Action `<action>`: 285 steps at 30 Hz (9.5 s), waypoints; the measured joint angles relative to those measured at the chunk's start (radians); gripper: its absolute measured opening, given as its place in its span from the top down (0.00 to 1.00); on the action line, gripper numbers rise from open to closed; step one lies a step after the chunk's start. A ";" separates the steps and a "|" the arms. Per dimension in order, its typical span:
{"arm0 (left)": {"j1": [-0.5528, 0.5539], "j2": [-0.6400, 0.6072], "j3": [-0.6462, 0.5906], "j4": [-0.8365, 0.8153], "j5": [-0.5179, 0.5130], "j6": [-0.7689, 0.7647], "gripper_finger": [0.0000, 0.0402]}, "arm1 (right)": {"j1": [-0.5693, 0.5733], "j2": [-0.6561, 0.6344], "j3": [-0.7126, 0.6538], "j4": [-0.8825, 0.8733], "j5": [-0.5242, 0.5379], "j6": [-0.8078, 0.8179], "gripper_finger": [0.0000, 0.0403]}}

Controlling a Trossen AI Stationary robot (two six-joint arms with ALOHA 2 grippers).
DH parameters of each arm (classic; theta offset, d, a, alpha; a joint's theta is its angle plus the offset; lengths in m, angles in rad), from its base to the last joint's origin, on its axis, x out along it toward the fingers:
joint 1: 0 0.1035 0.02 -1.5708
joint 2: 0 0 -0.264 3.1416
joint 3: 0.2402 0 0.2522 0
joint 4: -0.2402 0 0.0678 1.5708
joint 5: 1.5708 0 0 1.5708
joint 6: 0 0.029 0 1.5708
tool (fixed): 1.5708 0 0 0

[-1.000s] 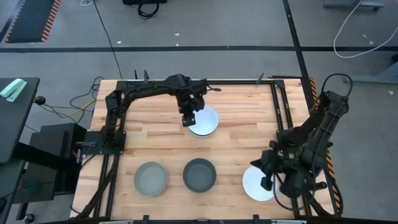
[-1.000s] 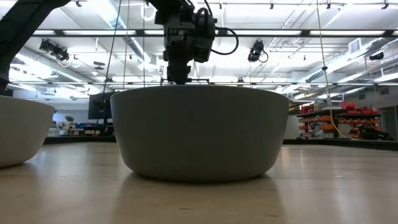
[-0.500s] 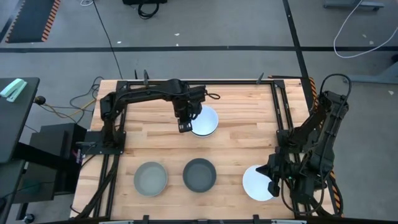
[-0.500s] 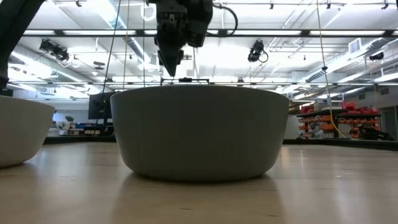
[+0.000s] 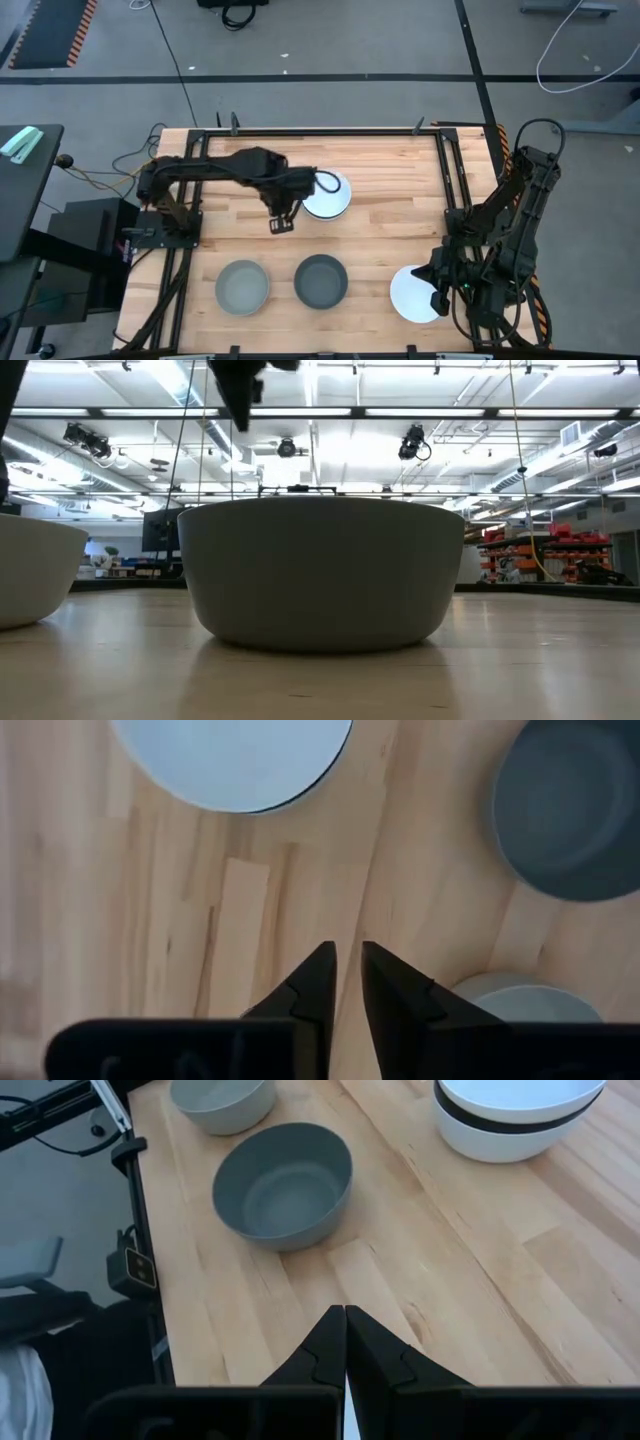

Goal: Nest bowls inside each other
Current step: Stack the gray bowl on the top white bowl

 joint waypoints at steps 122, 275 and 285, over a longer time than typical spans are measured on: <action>-0.419 -0.554 -1.124 0.723 0.242 -0.881 0.63 | -0.089 0.000 0.000 -0.004 -0.068 -0.083 0.97; 0.480 0.399 0.191 0.269 0.278 0.193 0.98 | -0.324 0.000 0.001 -0.008 -0.143 -0.101 0.97; 0.461 0.416 0.183 0.262 0.259 0.191 0.98 | -0.324 0.000 0.001 -0.007 -0.143 -0.116 0.97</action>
